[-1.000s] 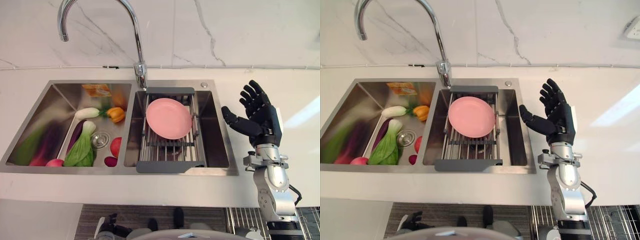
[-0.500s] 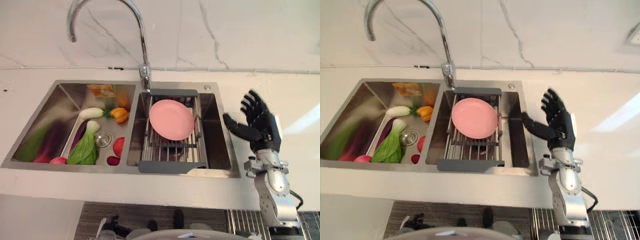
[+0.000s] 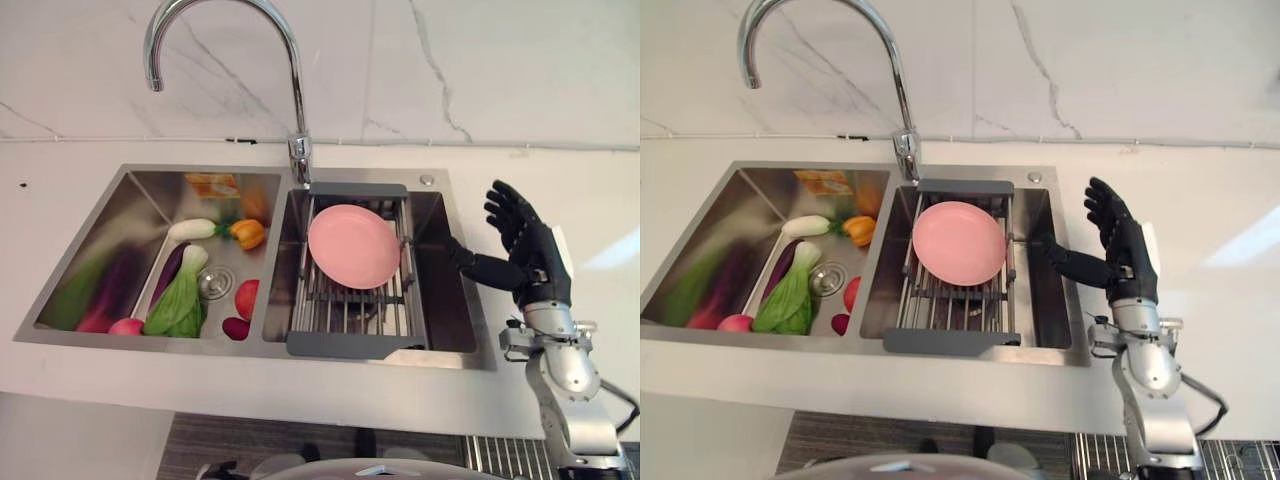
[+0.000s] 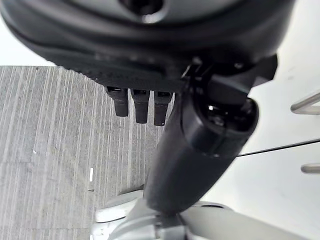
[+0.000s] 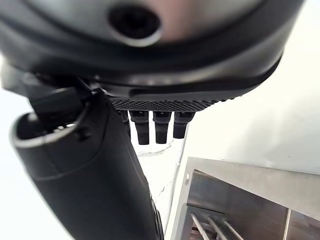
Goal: Place the dishes in the dishwasher.
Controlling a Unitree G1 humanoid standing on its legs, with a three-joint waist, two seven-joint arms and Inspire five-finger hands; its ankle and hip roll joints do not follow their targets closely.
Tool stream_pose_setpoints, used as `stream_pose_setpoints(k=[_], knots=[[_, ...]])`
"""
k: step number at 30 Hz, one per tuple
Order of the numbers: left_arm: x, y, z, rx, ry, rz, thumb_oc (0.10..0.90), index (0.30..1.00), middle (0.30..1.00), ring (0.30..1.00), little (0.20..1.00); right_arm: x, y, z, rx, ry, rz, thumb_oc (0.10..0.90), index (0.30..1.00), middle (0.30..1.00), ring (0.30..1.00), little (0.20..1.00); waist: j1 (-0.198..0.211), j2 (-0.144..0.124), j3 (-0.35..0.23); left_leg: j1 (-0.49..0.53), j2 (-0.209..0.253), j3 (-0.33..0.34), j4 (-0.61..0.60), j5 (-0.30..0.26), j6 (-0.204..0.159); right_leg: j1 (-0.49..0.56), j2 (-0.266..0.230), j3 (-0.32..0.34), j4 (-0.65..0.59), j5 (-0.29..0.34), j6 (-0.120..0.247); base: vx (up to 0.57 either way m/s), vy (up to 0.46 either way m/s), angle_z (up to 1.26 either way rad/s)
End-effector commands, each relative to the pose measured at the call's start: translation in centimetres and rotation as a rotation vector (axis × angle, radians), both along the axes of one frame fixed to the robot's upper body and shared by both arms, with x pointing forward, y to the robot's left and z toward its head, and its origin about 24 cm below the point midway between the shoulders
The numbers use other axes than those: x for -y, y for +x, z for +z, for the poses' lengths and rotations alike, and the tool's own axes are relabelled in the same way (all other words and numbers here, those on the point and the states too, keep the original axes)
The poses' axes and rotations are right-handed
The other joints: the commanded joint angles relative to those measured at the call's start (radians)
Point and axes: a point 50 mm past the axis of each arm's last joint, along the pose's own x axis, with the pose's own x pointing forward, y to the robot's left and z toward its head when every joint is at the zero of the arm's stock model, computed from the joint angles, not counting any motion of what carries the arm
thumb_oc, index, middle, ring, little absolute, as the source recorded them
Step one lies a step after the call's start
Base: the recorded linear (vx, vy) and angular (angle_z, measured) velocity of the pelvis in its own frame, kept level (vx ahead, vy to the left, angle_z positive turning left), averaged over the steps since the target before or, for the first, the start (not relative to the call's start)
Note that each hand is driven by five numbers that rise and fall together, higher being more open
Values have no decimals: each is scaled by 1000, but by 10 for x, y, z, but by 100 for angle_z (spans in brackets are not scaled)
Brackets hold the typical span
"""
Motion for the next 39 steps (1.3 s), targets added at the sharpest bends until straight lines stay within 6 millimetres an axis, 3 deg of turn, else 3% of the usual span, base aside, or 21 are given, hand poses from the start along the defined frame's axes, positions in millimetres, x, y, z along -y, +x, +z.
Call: stream_pose_setpoints(k=[1,13,24,39], knots=[[-9,-7,1,-42,12,-52,800,900,900,900,900,-18,4,45,164,-207,163,800,900,900,900,900,6,-12,-74,-14,102,-14,-30,81,-67,19,-138,-89,41,-39,183,0,0,0],[-8,-10,0,-62,-27,-86,800,900,900,900,900,-38,18,53,54,-416,425,800,900,900,900,900,28,-19,-80,-14,84,-28,-30,73,-58,27,-155,-101,37,-30,189,-11,15,4],[-7,-22,-1,-104,-45,-87,800,900,900,900,900,-29,17,35,-66,-579,383,800,900,900,900,900,35,-21,-78,-17,72,-35,-30,67,-52,32,-163,-109,28,-22,194,0,2,0],[-2,-17,-2,-91,-23,-99,800,900,900,900,900,-31,16,8,-78,-782,183,800,900,900,900,900,43,-15,-68,-22,58,-47,-30,69,-39,36,-175,-121,30,-16,194,-3,2,1]])
